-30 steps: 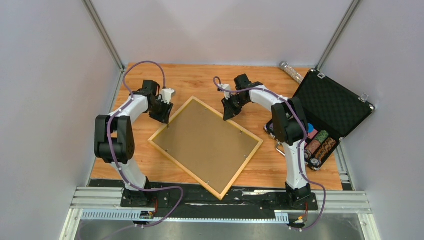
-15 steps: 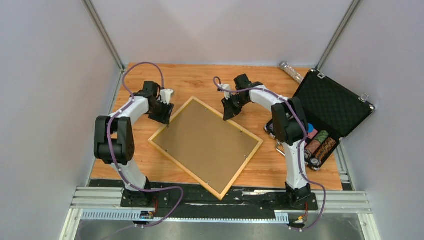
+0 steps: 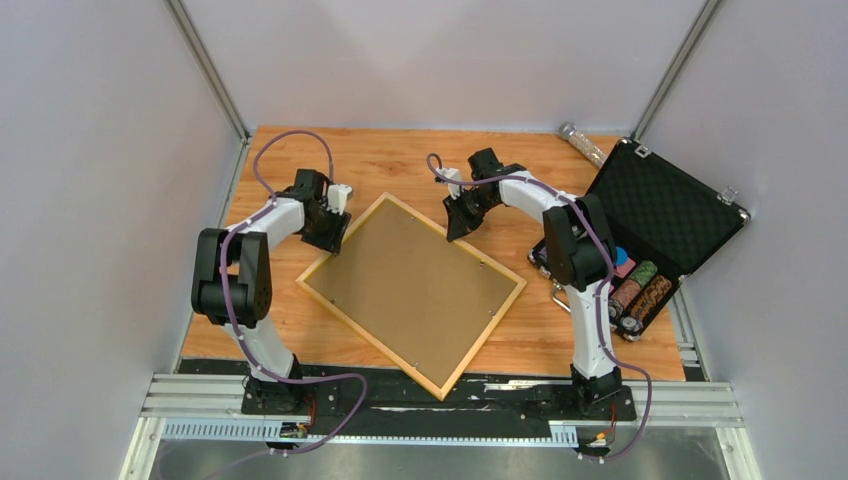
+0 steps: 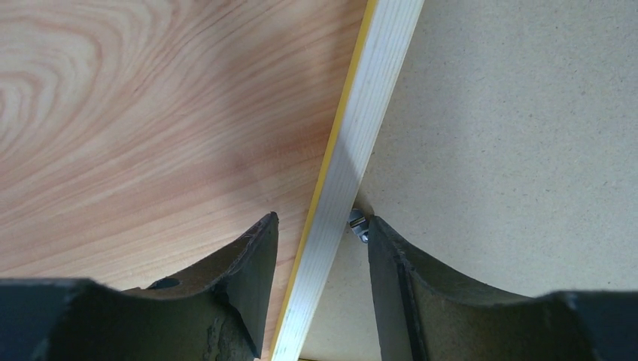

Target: Put the photo into the frame

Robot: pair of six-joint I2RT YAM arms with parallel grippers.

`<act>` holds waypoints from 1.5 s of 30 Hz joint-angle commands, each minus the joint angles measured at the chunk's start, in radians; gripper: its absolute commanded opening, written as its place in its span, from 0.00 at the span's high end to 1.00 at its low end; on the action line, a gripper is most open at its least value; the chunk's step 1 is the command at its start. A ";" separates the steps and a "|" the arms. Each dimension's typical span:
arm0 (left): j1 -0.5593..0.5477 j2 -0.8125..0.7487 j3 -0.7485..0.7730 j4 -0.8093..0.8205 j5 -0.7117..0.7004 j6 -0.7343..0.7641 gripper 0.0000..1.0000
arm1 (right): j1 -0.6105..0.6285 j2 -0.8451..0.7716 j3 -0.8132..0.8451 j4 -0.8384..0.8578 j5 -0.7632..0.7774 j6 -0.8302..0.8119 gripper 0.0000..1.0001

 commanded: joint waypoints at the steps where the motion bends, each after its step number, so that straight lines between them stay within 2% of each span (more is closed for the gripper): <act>1: -0.004 0.010 -0.001 0.046 -0.036 -0.024 0.46 | -0.021 0.086 -0.053 -0.091 0.143 -0.055 0.99; 12: -0.004 0.022 0.030 0.050 -0.084 -0.029 0.56 | -0.021 0.088 -0.054 -0.091 0.143 -0.058 0.99; 18: -0.004 0.032 0.004 0.063 -0.117 -0.012 0.67 | -0.021 0.087 -0.055 -0.092 0.142 -0.058 0.99; 24: -0.004 0.025 -0.046 0.099 -0.176 0.000 0.85 | -0.022 0.088 -0.054 -0.091 0.142 -0.058 0.99; 25: -0.004 0.023 -0.051 0.105 -0.189 -0.001 0.93 | -0.021 0.089 -0.054 -0.091 0.142 -0.058 0.99; 27: -0.004 0.022 -0.069 0.120 -0.204 -0.002 1.00 | -0.022 0.091 -0.055 -0.092 0.142 -0.058 0.99; 32: -0.004 0.023 -0.102 0.148 -0.209 -0.008 1.00 | -0.021 0.091 -0.056 -0.092 0.143 -0.057 0.99; 40: 0.016 0.050 -0.088 0.105 -0.133 -0.041 1.00 | -0.021 0.093 -0.057 -0.091 0.143 -0.058 0.99; 45: 0.021 0.059 -0.085 0.105 -0.178 -0.018 1.00 | -0.021 0.095 -0.055 -0.092 0.142 -0.055 0.99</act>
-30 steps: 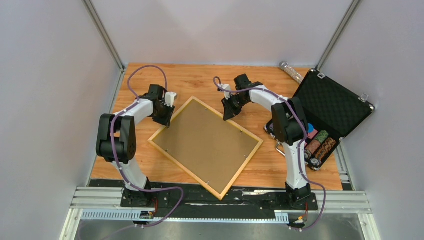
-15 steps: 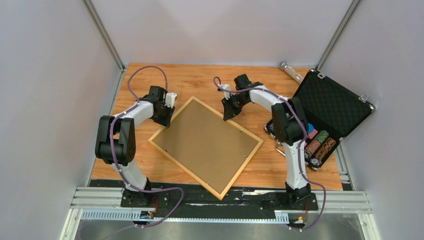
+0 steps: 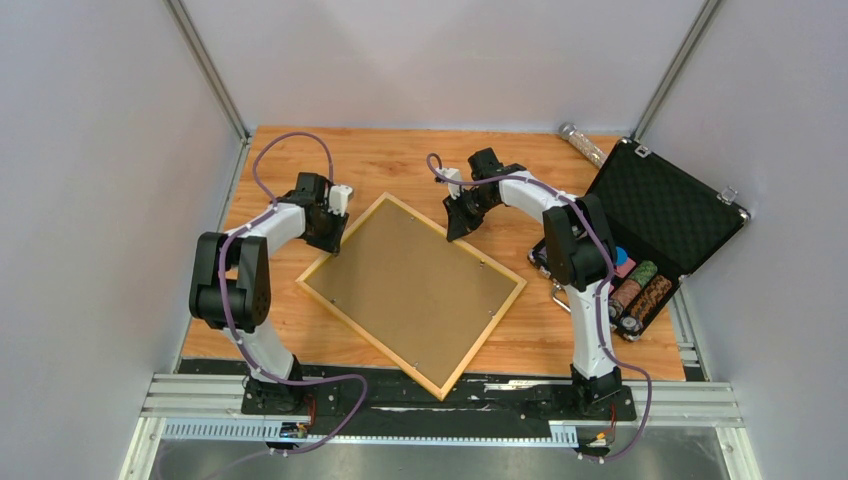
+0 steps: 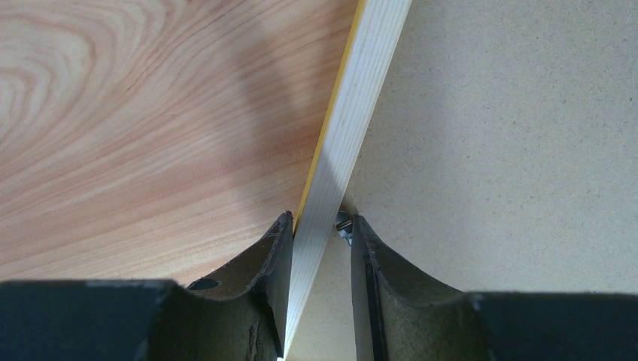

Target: Put the photo into the frame

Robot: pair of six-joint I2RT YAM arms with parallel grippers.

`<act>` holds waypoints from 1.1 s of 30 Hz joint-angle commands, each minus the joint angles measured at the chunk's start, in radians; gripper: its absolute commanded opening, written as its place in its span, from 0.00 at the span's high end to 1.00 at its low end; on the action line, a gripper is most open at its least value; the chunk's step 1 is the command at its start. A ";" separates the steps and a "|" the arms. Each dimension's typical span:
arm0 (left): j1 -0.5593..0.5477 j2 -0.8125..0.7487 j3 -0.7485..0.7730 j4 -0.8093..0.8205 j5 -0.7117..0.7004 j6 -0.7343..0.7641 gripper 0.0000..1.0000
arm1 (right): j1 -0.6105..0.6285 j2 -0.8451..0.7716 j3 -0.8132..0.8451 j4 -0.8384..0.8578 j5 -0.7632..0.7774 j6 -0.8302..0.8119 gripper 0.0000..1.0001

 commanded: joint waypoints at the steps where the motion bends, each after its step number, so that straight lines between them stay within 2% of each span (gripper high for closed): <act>1: 0.034 0.089 -0.030 0.031 -0.187 0.022 1.00 | -0.020 0.095 -0.055 -0.092 0.142 -0.054 0.99; 9: -0.035 0.062 -0.072 0.085 -0.338 0.064 1.00 | -0.021 0.091 -0.053 -0.092 0.142 -0.053 0.98; 19: -0.038 0.048 -0.093 0.169 -0.415 0.133 1.00 | -0.021 0.093 -0.053 -0.092 0.143 -0.054 0.98; 21: -0.039 0.065 -0.085 0.160 -0.418 0.140 0.96 | -0.021 0.094 -0.055 -0.091 0.143 -0.054 0.98; 23: -0.040 0.081 -0.073 0.142 -0.419 0.134 0.87 | -0.021 0.094 -0.054 -0.091 0.143 -0.054 0.98; 25: -0.040 0.081 -0.073 0.140 -0.408 0.131 0.85 | -0.021 0.095 -0.053 -0.092 0.143 -0.055 0.98; 26: -0.040 0.081 -0.072 0.136 -0.404 0.129 0.85 | -0.021 0.096 -0.054 -0.091 0.143 -0.054 0.98; 29: -0.040 0.087 -0.065 0.134 -0.401 0.130 0.98 | -0.020 0.096 -0.054 -0.091 0.143 -0.055 0.98; 33: -0.038 0.092 -0.052 0.118 -0.382 0.124 1.00 | -0.021 0.093 -0.054 -0.092 0.142 -0.055 0.98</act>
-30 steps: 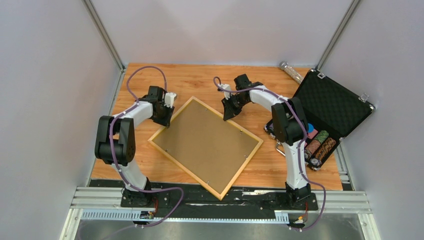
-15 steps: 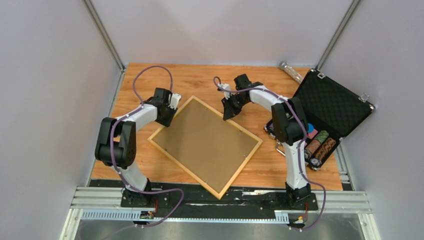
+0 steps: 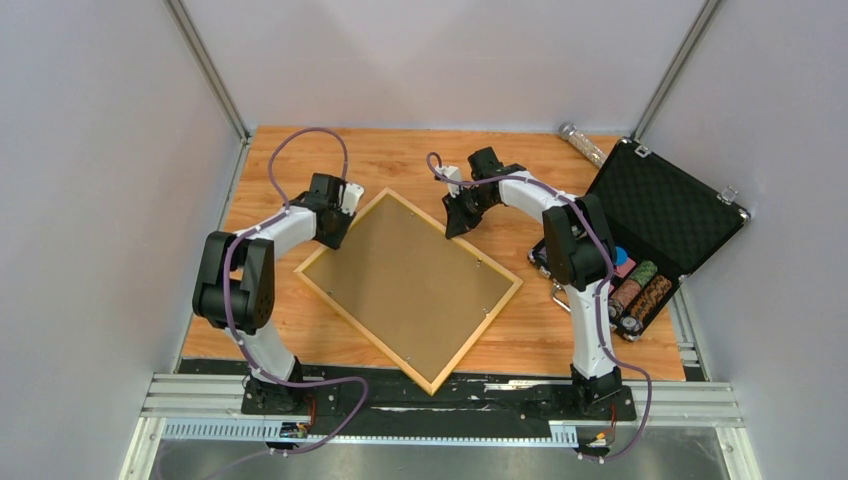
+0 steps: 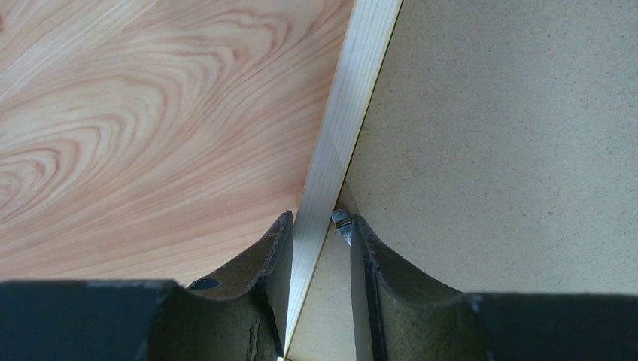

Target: Put the photo into the frame

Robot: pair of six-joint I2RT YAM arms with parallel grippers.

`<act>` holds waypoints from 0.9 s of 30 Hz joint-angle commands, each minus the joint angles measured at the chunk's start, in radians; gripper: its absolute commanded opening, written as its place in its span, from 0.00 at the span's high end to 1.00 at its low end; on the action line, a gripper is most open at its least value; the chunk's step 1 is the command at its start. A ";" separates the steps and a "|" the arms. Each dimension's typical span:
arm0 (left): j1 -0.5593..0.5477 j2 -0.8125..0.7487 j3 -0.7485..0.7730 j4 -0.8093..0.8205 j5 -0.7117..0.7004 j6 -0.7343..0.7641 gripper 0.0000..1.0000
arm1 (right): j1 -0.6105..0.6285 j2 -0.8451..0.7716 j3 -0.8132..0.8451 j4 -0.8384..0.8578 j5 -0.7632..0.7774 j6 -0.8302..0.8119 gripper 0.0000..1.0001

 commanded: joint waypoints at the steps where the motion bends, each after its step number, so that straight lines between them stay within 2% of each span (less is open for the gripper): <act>1: 0.051 0.095 -0.016 -0.018 -0.150 0.044 1.00 | -0.021 0.089 -0.054 -0.122 0.140 -0.057 0.98; 6: 0.131 0.133 0.073 -0.149 0.120 -0.022 1.00 | -0.021 0.089 -0.056 -0.122 0.139 -0.058 0.98; 10: 0.213 0.161 0.122 -0.206 0.240 -0.075 1.00 | -0.021 0.091 -0.057 -0.122 0.137 -0.060 0.98; 16: 0.240 0.141 0.082 -0.150 0.219 -0.126 1.00 | -0.021 0.094 -0.054 -0.122 0.137 -0.057 0.98; 21: 0.236 0.124 0.066 -0.138 0.204 -0.103 1.00 | -0.021 0.096 -0.054 -0.123 0.139 -0.057 0.98; 24: 0.189 0.091 0.014 -0.090 0.135 -0.057 1.00 | -0.021 0.098 -0.054 -0.123 0.140 -0.059 0.98; 27: 0.126 0.069 -0.027 -0.066 0.071 -0.028 0.91 | -0.021 0.100 -0.054 -0.122 0.140 -0.057 0.98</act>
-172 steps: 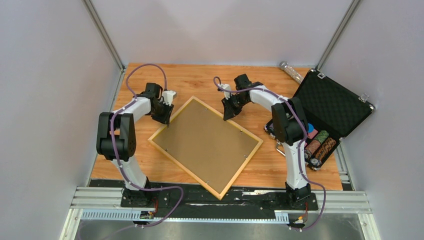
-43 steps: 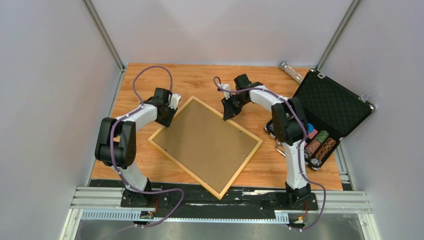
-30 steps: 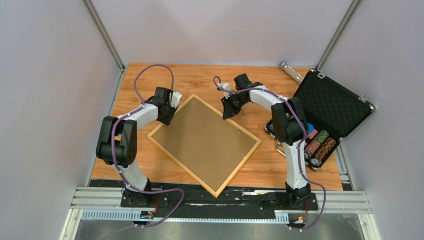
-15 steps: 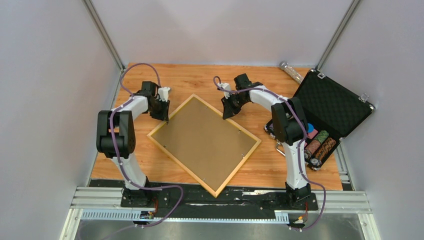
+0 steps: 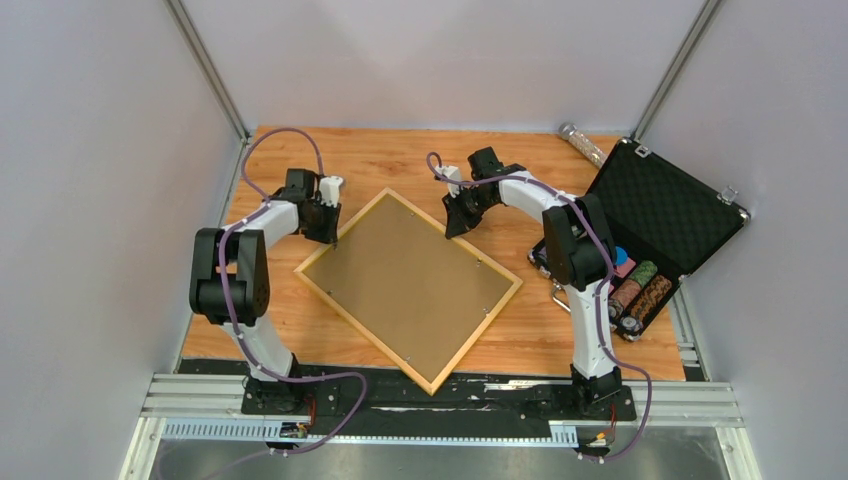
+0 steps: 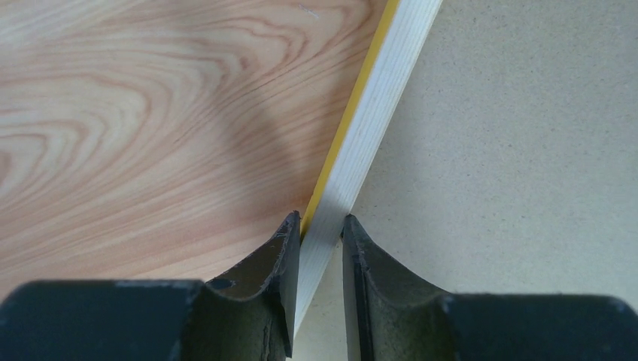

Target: Put the photo into the frame

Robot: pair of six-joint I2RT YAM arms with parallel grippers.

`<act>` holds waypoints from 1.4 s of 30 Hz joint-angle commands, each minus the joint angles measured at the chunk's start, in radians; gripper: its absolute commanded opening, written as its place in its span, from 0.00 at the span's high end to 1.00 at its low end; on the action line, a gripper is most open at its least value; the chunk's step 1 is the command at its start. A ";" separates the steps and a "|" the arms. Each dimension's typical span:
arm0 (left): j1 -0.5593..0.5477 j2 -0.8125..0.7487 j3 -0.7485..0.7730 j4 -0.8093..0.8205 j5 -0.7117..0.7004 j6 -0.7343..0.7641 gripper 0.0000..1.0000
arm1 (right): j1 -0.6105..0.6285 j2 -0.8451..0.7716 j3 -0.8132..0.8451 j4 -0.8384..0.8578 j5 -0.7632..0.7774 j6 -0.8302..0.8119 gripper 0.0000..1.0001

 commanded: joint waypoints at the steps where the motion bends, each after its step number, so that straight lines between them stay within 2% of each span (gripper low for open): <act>1: -0.064 0.011 -0.099 -0.016 -0.282 0.071 0.89 | -0.021 0.099 -0.054 -0.125 0.141 -0.058 0.98; 6: -0.101 0.019 -0.095 -0.018 -0.344 0.083 0.86 | -0.021 0.091 -0.056 -0.124 0.141 -0.058 0.98; 11: -0.115 0.039 -0.068 -0.060 -0.347 0.090 0.82 | -0.021 0.090 -0.055 -0.125 0.140 -0.058 0.98; 17: -0.156 0.030 -0.087 -0.041 -0.387 0.113 0.95 | -0.021 0.090 -0.054 -0.127 0.139 -0.059 0.98; 23: -0.202 0.045 -0.084 -0.041 -0.421 0.120 0.97 | -0.021 0.089 -0.053 -0.126 0.141 -0.058 0.98; 26: -0.206 0.053 -0.071 -0.055 -0.427 0.123 0.95 | -0.021 0.089 -0.054 -0.126 0.140 -0.058 0.98; 28: -0.211 0.065 -0.057 -0.074 -0.434 0.129 0.85 | -0.021 0.090 -0.054 -0.126 0.140 -0.057 0.98; 33: -0.217 0.096 -0.023 -0.125 -0.444 0.133 0.69 | -0.021 0.089 -0.053 -0.125 0.140 -0.058 0.98; 35: -0.218 0.104 -0.010 -0.140 -0.444 0.132 0.59 | -0.020 0.088 -0.053 -0.126 0.140 -0.060 0.98; 36: -0.219 0.104 -0.009 -0.143 -0.444 0.131 0.49 | -0.021 0.088 -0.054 -0.126 0.141 -0.059 0.98; 38: -0.218 0.101 -0.013 -0.143 -0.444 0.129 0.41 | -0.021 0.089 -0.054 -0.125 0.140 -0.059 0.98; 42: -0.219 0.108 -0.007 -0.146 -0.448 0.118 0.39 | -0.021 0.093 -0.053 -0.126 0.140 -0.059 0.98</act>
